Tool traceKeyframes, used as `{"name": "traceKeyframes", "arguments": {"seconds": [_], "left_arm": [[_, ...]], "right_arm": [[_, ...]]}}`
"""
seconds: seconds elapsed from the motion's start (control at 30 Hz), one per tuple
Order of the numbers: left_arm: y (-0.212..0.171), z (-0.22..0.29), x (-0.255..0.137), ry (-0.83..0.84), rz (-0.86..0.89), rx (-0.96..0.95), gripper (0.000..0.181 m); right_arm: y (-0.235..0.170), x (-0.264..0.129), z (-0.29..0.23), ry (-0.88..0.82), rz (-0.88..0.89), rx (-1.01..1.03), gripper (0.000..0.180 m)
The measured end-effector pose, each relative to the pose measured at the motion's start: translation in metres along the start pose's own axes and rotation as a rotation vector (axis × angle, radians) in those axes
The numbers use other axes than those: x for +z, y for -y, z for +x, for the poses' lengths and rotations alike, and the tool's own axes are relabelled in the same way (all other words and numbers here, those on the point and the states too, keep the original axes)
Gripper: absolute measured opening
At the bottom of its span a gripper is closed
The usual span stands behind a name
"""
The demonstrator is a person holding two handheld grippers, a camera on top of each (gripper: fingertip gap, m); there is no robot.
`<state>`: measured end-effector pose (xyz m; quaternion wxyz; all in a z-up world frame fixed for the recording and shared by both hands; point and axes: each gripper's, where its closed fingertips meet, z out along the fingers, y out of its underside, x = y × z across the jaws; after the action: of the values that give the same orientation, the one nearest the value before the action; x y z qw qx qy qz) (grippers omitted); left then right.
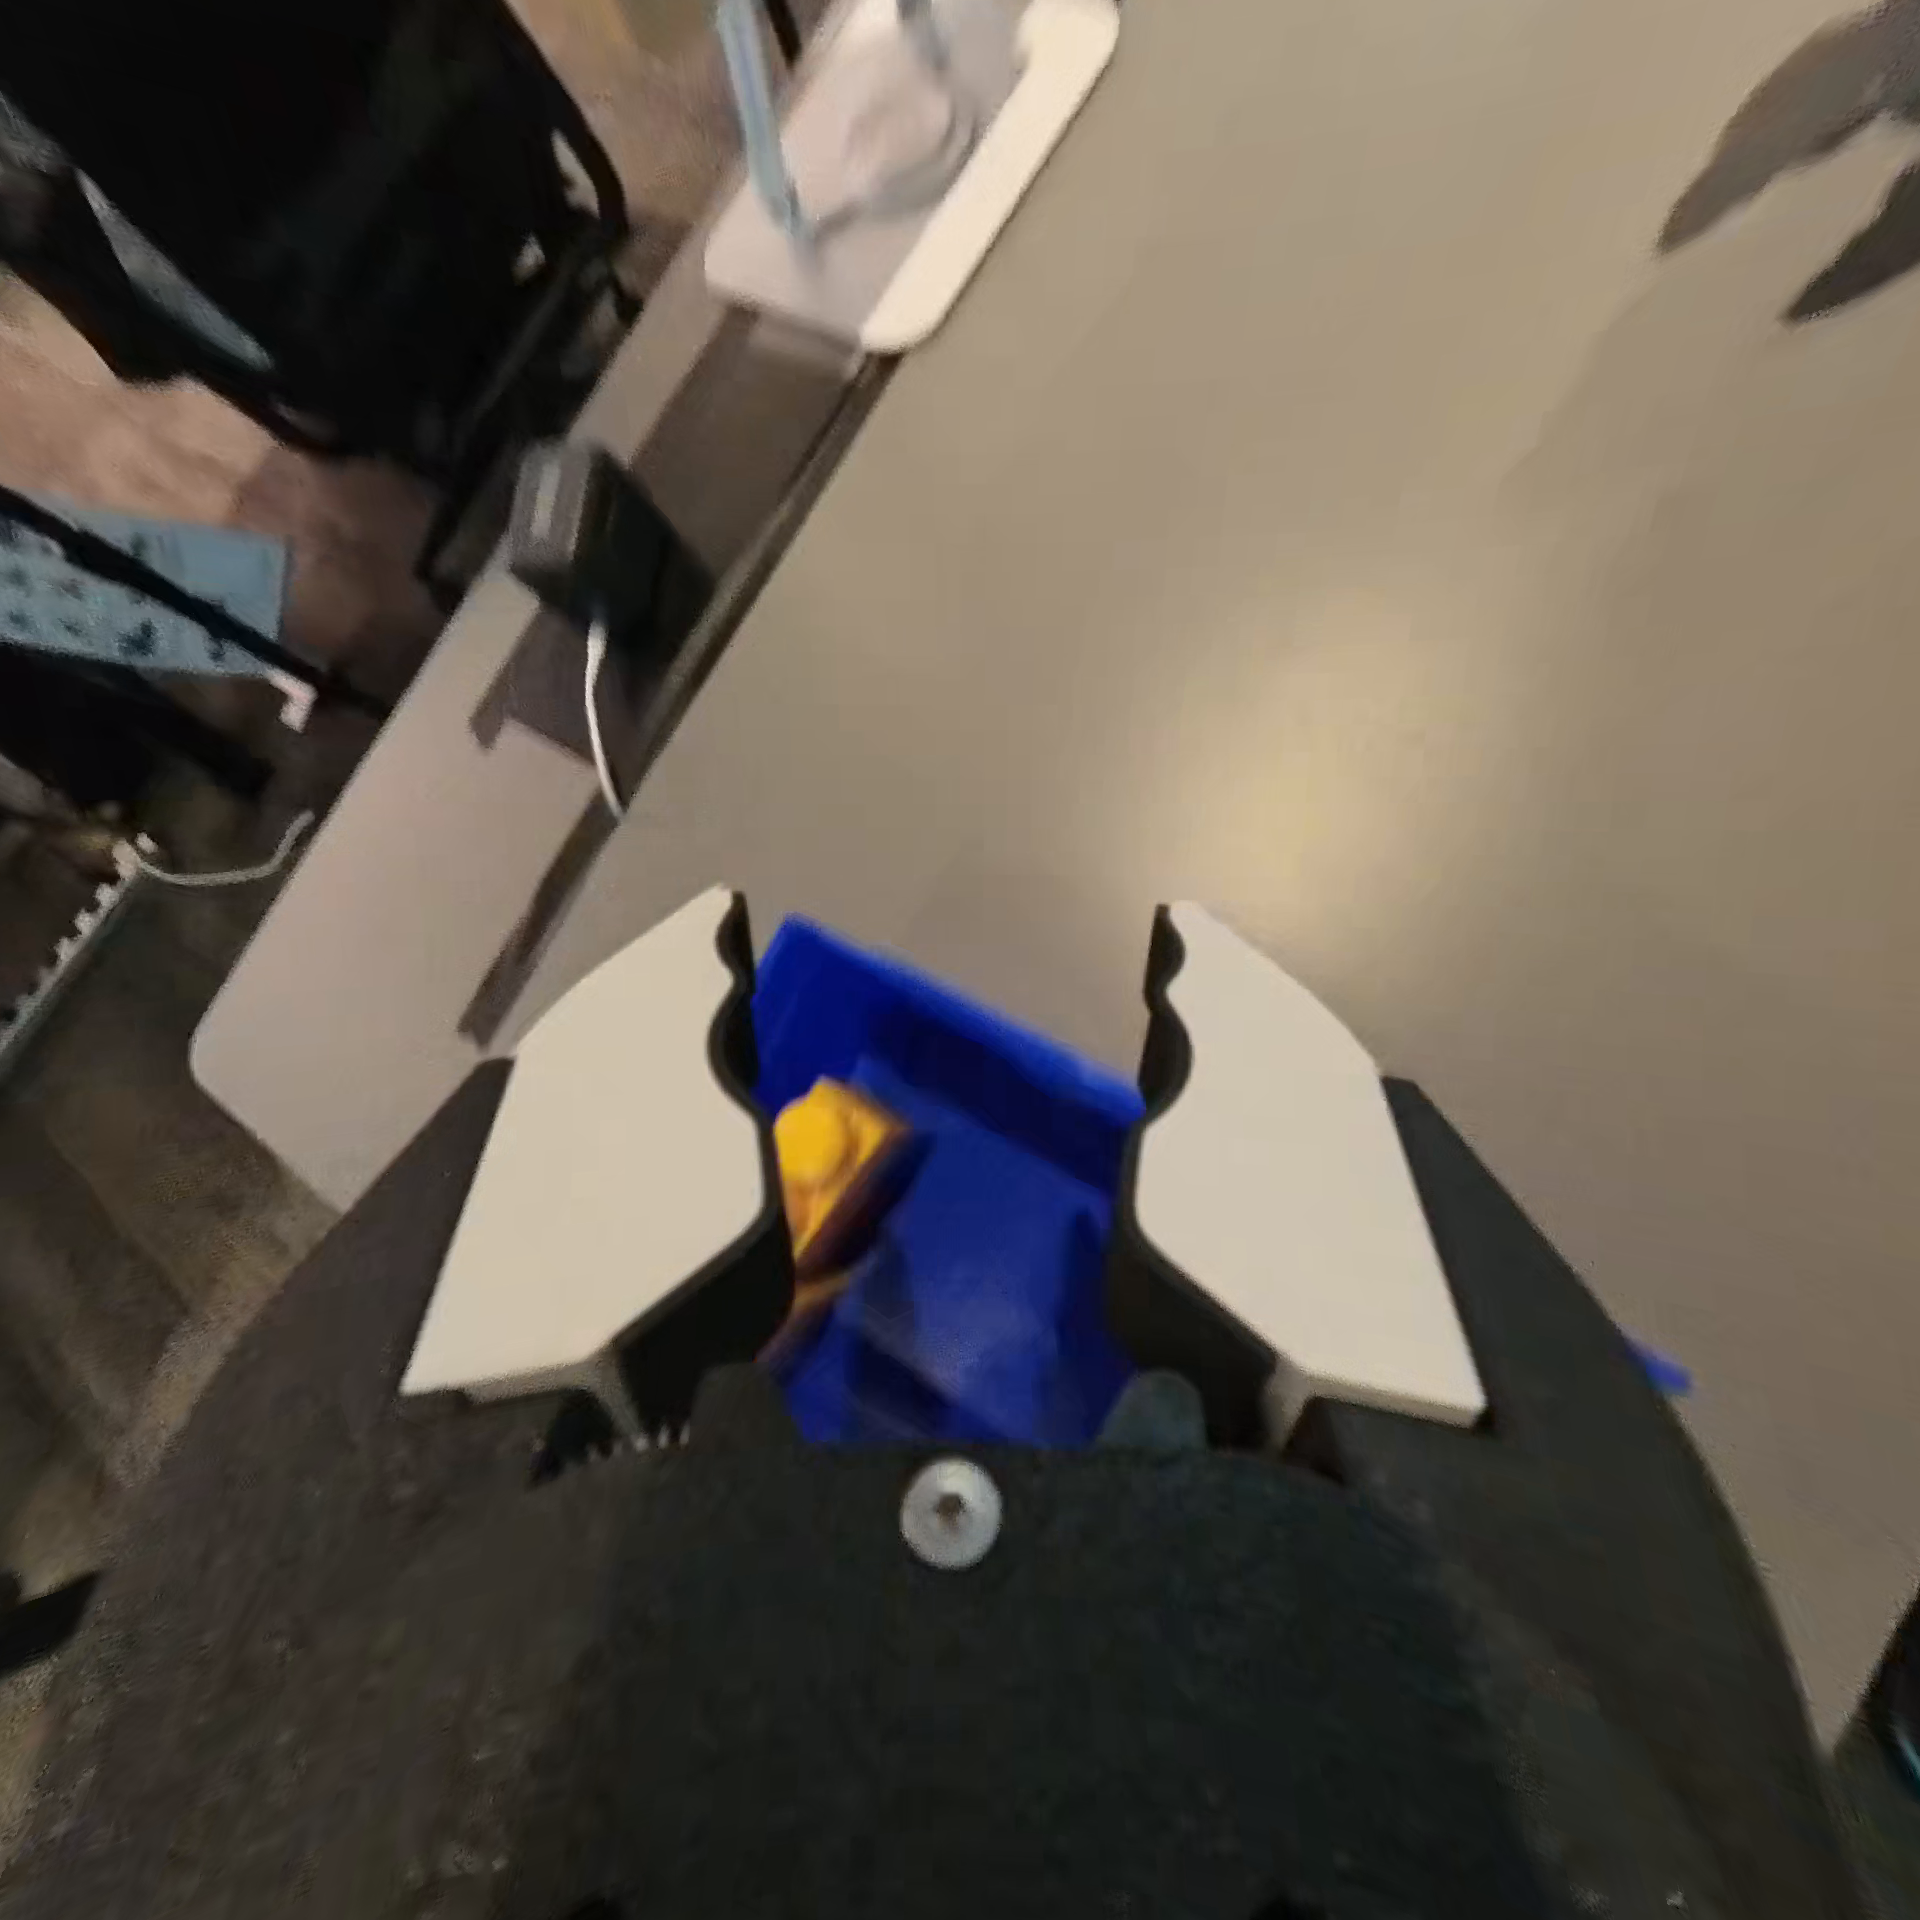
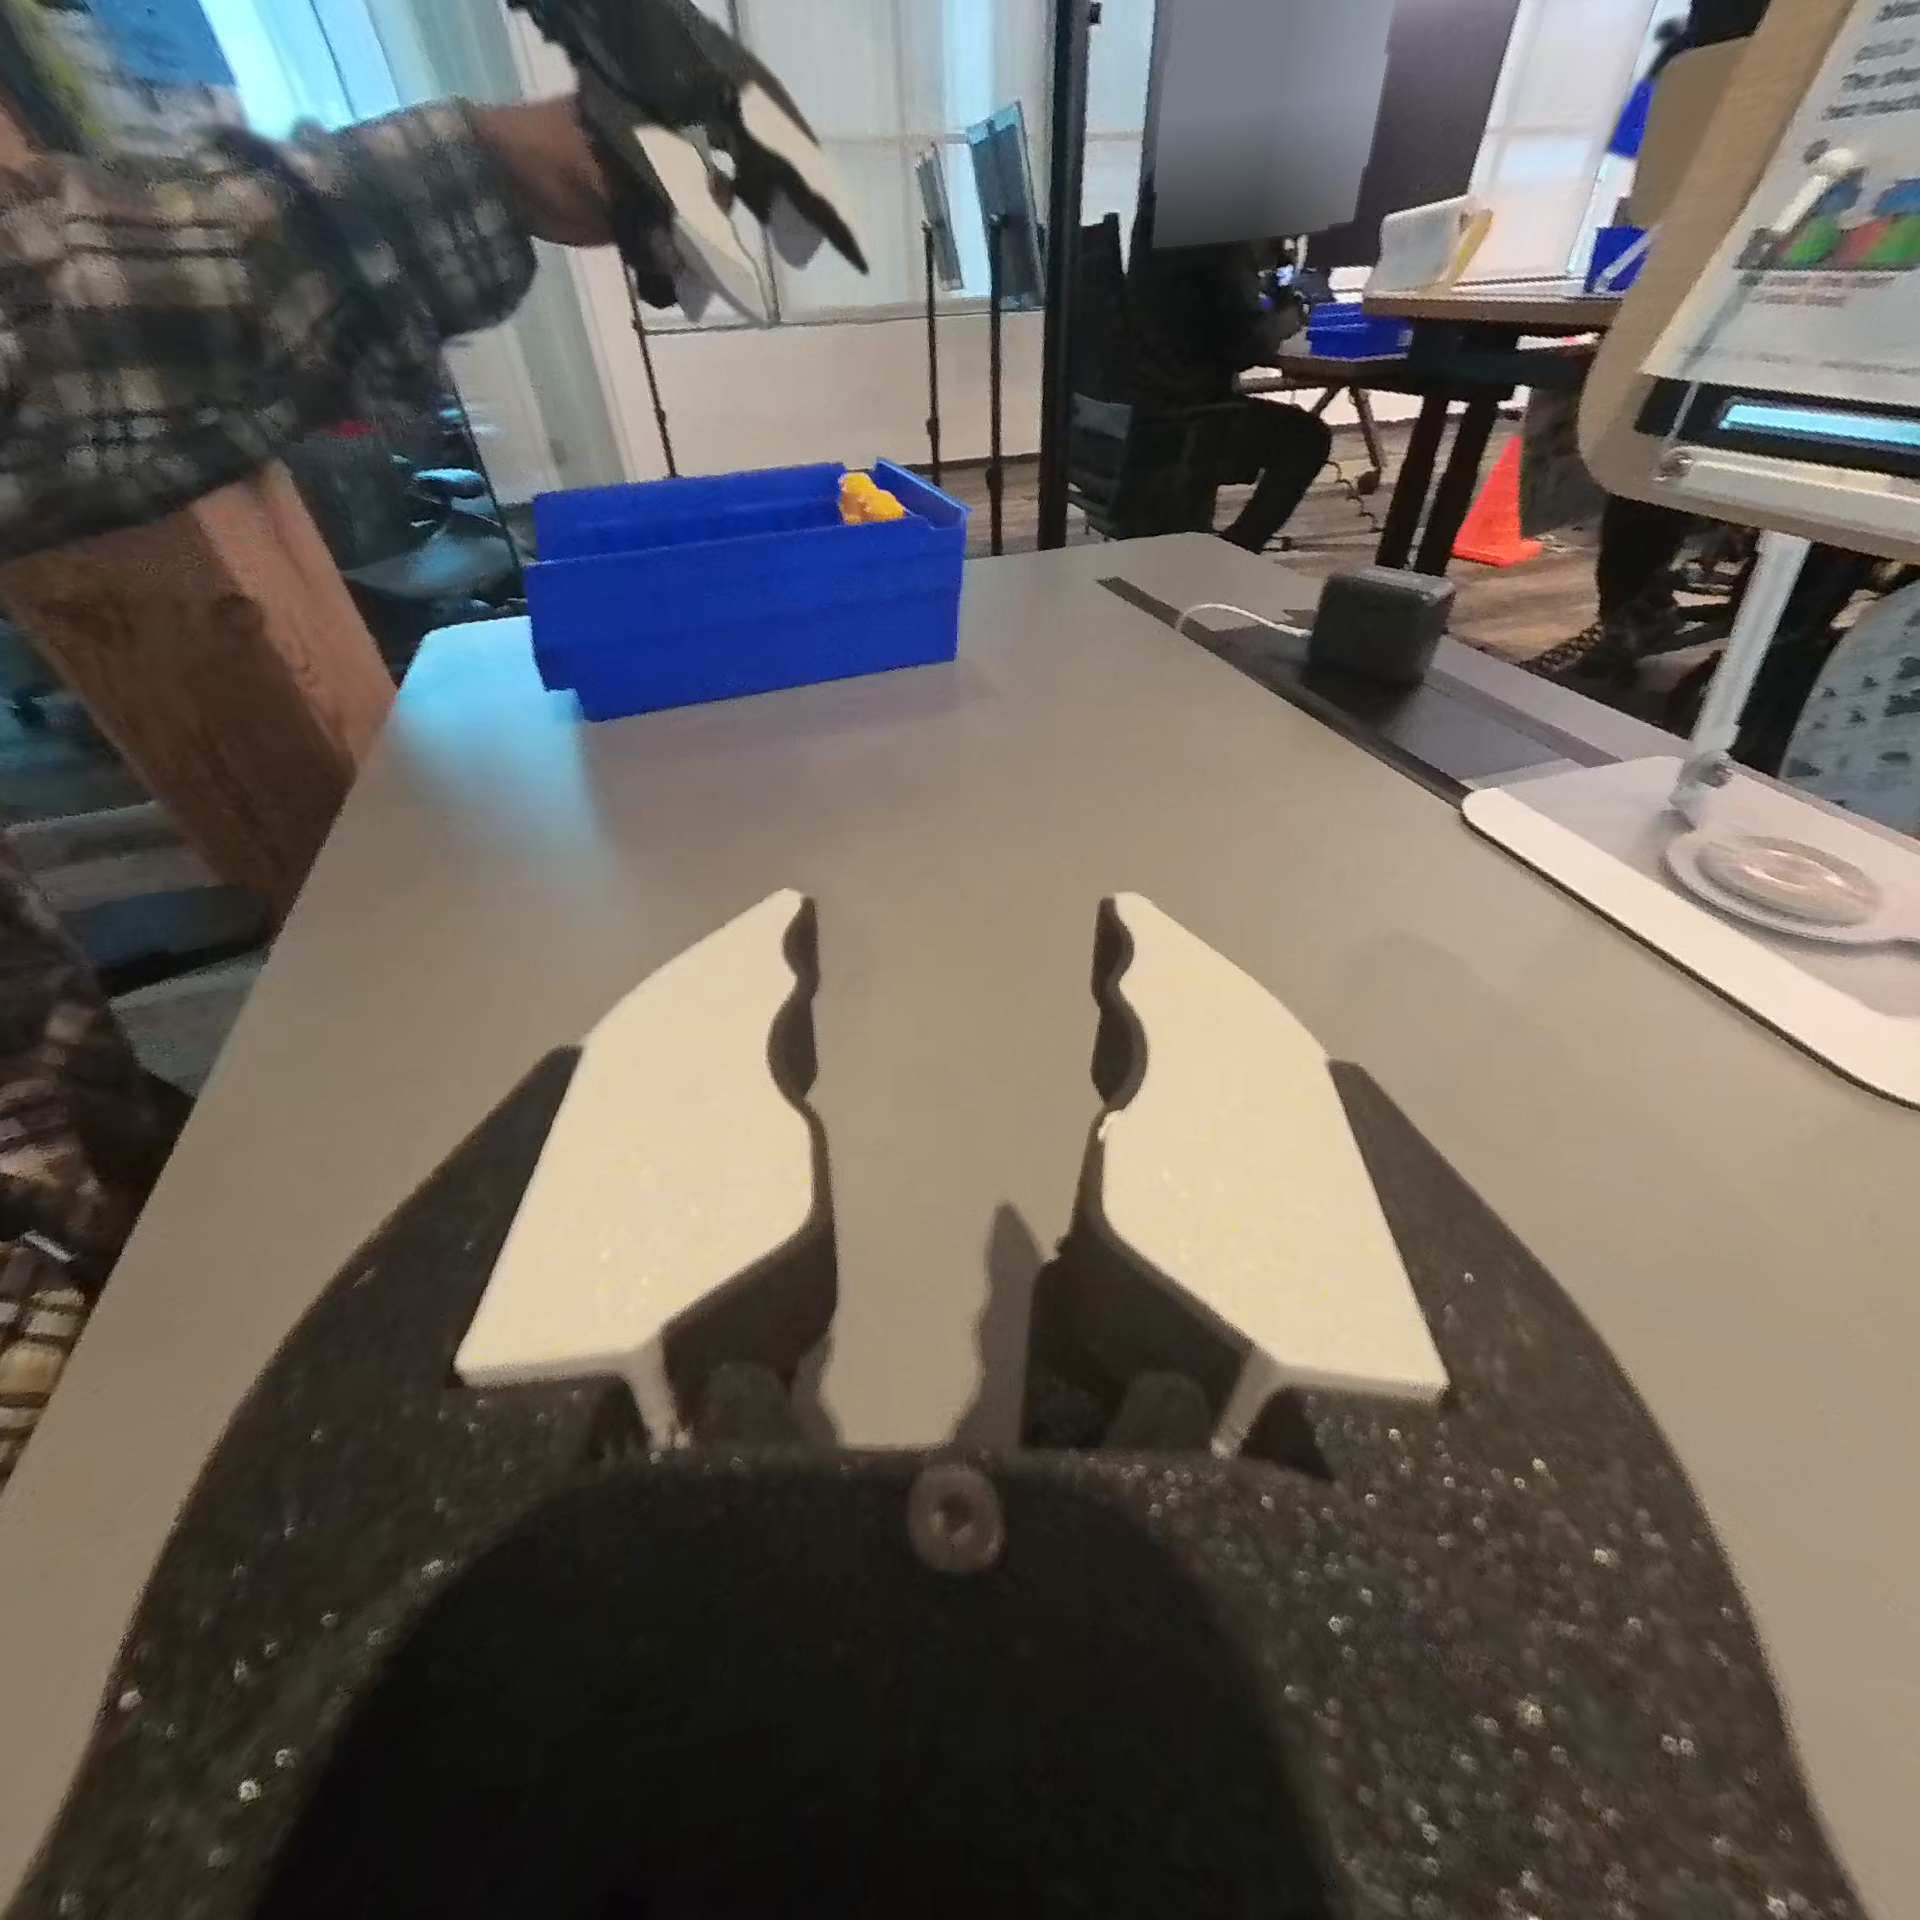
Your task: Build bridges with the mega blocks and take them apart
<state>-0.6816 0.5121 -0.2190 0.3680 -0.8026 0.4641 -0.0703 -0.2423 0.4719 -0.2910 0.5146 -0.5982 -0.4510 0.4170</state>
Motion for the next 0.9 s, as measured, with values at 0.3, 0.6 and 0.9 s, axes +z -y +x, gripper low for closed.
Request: {"name": "traceKeyframes", "arguments": {"seconds": [0.3, 0.6, 0.9], "left_arm": [[-0.093, -0.035, 0.019, -0.053, -0.281, 0.118, 0.063], [-0.124, -0.046, 0.050, -0.095, -0.416, 0.165, 0.061], [-0.148, -0.050, 0.066, -0.101, -0.494, 0.175, 0.057]], "right_arm": [[-0.003, 0.004, -0.009, 0.071, 0.019, 0.005, 0.051], [-0.009, 0.008, -0.013, 0.109, 0.008, 0.028, 0.051], [-0.010, 0.009, -0.017, 0.143, 0.007, 0.046, 0.050]]}}
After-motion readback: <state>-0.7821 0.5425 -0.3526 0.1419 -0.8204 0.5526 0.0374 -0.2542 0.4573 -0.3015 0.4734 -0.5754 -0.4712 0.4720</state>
